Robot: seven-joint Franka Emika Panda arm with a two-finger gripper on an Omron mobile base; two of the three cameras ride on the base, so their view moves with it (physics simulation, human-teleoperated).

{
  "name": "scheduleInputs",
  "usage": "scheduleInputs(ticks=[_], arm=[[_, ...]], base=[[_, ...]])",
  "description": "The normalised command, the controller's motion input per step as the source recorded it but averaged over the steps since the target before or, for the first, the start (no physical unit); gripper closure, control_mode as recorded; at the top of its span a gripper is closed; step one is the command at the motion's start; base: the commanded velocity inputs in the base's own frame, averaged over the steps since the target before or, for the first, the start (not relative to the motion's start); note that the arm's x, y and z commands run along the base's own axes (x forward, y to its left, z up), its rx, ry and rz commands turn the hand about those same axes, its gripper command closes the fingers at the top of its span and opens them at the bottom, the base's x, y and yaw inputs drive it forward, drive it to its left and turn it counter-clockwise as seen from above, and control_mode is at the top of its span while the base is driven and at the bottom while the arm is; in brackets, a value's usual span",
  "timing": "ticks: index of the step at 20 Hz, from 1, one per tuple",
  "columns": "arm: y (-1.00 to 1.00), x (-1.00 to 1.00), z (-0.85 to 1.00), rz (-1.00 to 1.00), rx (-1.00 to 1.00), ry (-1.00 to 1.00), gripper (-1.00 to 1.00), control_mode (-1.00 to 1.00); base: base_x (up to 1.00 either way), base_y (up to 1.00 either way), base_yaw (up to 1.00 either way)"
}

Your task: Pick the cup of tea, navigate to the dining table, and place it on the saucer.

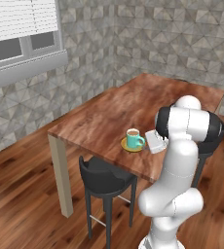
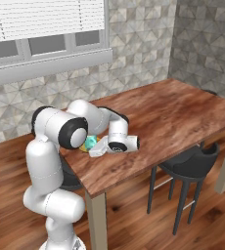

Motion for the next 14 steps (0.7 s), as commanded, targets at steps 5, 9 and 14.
scheduleInputs(ticks=[5, 9, 14], arm=[[0.0, 0.0, 0.0, 0.0, 0.0, 0.0, -1.0, -1.0], [-0.1, 0.0, 0.0, -0.06, 0.02, -0.05, -1.0, -1.0], [-0.04, 0.0, 0.0, -0.11, 0.04, -0.11, -1.0, -1.0]], base=[[0.0, 0.0, 0.0], [0.0, 0.0, 0.0], [0.0, 0.0, 0.0]])
